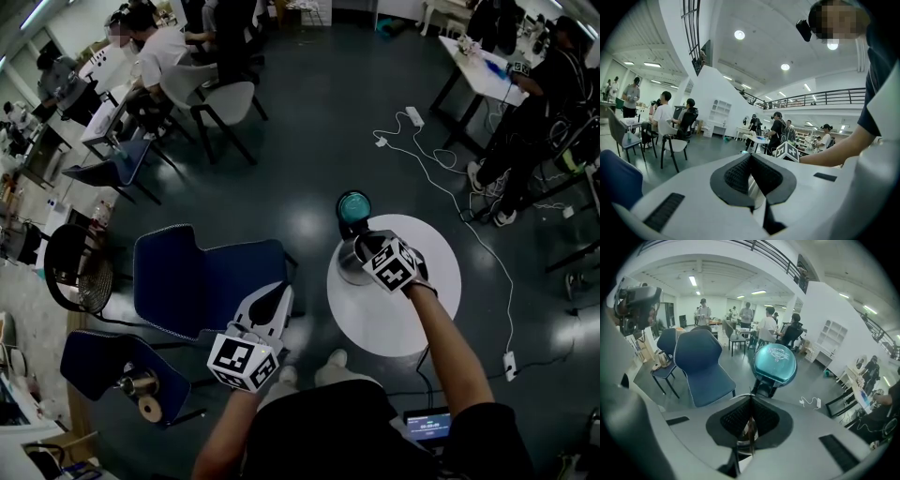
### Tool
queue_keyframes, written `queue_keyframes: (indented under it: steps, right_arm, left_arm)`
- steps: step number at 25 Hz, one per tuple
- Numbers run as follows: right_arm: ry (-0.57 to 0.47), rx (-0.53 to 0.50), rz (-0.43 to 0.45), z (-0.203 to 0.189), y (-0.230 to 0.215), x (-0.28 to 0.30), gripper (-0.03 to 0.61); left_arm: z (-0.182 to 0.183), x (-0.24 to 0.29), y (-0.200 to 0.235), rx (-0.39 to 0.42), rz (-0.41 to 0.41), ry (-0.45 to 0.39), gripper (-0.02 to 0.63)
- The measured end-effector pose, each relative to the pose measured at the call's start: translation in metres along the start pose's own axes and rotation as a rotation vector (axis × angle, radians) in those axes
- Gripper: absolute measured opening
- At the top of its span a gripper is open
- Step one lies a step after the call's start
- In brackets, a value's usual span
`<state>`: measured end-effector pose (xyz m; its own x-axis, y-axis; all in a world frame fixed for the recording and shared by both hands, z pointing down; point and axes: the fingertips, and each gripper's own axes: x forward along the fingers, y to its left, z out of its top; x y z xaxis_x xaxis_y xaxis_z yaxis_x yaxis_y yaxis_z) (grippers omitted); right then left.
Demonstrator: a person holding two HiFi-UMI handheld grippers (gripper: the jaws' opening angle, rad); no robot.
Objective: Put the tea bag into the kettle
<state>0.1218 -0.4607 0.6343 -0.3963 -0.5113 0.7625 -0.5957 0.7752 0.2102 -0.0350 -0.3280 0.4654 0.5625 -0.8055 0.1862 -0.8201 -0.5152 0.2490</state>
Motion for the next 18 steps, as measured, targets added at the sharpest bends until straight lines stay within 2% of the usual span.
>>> queue_keyframes:
  steps: [18]
  right_arm:
    - [0.081,-0.045,-0.024,-0.015,0.002,0.022,0.02]
  left_arm:
    - [0.0,-0.002,0.012,-0.013,0.014,0.0,0.015]
